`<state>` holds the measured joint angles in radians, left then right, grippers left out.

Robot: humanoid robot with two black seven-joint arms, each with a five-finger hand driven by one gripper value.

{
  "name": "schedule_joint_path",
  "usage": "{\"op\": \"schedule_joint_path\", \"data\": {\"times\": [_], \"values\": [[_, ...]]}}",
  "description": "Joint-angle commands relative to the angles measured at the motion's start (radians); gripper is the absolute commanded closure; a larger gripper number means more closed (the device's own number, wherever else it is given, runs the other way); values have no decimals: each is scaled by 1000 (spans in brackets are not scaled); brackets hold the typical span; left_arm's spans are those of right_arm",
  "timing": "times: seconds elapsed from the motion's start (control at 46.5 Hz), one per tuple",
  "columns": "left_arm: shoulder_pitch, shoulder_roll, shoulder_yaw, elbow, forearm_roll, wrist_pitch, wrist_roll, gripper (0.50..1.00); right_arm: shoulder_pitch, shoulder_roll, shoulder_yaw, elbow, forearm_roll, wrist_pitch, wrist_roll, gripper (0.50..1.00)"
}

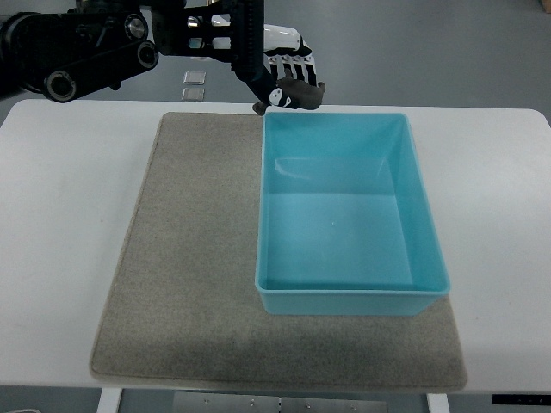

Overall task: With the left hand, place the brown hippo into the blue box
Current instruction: 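Lower the hippo into the blue box and open the left hand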

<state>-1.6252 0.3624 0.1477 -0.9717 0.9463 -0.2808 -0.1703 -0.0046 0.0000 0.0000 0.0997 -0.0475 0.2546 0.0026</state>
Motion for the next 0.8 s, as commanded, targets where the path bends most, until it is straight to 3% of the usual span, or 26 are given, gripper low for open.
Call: {"op": "schedule_joint_path", "data": {"times": [0.0, 0.581, 0.774], "values": [[-16, -8, -3, -42, 22, 0, 2, 1000, 0, 0, 0, 0, 0, 0, -1, 564], [53, -131, -8, -64, 157, 15, 9, 1000, 0, 0, 0, 0, 0, 0, -1, 564], [136, -177, -5, -55, 213, 98, 12, 1000, 0, 0, 0, 0, 0, 0, -1, 564]]}}
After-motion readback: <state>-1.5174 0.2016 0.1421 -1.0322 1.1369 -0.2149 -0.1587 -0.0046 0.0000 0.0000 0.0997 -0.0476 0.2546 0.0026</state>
